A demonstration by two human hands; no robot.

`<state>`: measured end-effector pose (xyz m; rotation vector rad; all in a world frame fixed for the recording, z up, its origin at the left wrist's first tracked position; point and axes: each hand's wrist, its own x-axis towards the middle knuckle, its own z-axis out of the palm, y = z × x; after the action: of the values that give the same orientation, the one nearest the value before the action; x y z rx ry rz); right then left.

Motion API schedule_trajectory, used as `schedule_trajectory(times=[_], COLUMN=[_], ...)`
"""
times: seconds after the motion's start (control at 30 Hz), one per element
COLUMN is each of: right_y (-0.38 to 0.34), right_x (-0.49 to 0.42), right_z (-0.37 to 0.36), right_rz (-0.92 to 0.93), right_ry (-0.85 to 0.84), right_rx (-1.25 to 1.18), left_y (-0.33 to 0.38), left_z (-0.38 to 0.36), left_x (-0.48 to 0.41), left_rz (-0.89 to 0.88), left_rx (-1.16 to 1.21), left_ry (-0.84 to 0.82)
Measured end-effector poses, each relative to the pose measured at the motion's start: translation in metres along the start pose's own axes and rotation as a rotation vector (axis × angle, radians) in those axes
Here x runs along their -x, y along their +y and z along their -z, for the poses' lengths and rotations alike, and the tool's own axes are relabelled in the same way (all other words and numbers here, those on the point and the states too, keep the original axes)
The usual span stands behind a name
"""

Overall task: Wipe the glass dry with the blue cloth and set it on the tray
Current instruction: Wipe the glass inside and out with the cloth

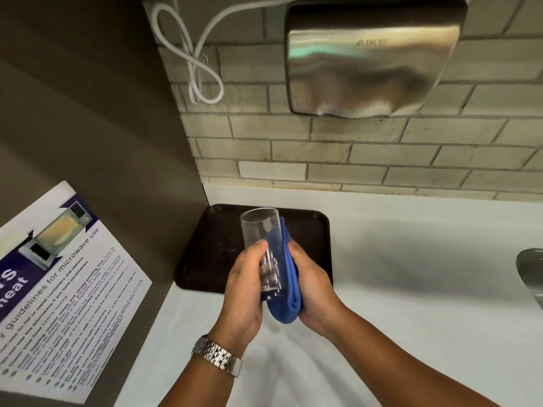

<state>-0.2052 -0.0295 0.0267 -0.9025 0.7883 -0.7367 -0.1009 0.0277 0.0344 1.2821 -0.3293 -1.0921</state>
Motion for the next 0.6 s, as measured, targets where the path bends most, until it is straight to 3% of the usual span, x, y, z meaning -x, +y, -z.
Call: schedule_trajectory(times=[0.1, 0.23, 0.3, 0.4, 0.6], right_y=[0.003, 0.008, 0.01, 0.004, -0.007], right_x=[0.002, 0.009, 0.011, 0.007, -0.007], right_z=[-0.001, -0.001, -0.001, 0.001, 0.009], right_rz=[0.038, 0.339, 0.405, 0.391, 0.197], right_ry=[-0.026, -0.071, -0.08, -0.069, -0.023], right_rx=[0.069, 0.522, 0.626, 0.553, 0.33], left_y=[-0.001, -0.004, -0.005, -0.004, 0.0], left_z=[0.005, 0.003, 0.0, 0.001, 0.0], left_x=[-0.003, -0.004, -0.002, -0.001, -0.004], left_rz=[0.018, -0.029, -0.035, -0.038, 0.007], left_rx=[-0.03, -0.127, -0.161, -0.162, -0.149], left_ry=[0.001, 0.103, 0.097, 0.08, 0.048])
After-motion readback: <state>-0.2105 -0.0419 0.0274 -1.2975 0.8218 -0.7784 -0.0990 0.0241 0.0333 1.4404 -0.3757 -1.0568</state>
